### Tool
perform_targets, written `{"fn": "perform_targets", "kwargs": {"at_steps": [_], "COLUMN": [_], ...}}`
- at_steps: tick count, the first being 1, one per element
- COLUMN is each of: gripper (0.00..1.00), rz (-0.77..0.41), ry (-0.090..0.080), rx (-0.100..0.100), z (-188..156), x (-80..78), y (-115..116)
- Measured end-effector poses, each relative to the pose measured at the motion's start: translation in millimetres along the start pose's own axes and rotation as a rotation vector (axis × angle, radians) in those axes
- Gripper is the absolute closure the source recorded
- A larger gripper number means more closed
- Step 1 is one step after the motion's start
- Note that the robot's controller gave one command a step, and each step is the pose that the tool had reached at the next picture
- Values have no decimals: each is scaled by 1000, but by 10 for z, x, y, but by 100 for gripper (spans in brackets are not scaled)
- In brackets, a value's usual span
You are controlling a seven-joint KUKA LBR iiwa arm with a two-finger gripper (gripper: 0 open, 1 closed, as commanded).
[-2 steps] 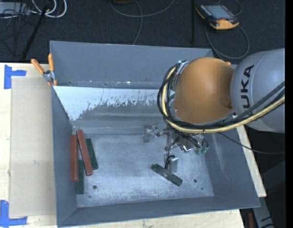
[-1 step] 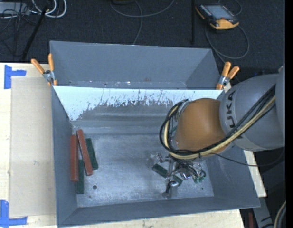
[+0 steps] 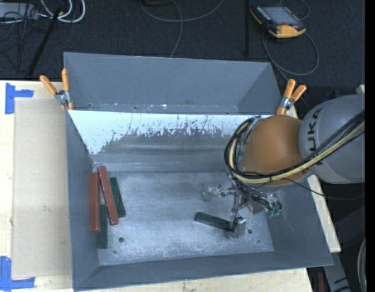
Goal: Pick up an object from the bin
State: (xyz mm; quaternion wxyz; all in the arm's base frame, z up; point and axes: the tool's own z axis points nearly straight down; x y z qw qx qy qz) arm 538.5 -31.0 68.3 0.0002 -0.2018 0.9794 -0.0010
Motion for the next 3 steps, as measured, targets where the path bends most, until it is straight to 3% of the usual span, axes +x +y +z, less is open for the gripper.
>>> {"fn": "perform_targets", "kwargs": {"at_steps": [1, 2, 3], "gripper": [100, 100, 100], "rz": [-1, -17, -362], "ry": [0, -7, -6], "rx": [-3, 0, -1], "z": [-13, -1169, -1764], "x": [-10, 38, -471], "y": [29, 334, 630]}}
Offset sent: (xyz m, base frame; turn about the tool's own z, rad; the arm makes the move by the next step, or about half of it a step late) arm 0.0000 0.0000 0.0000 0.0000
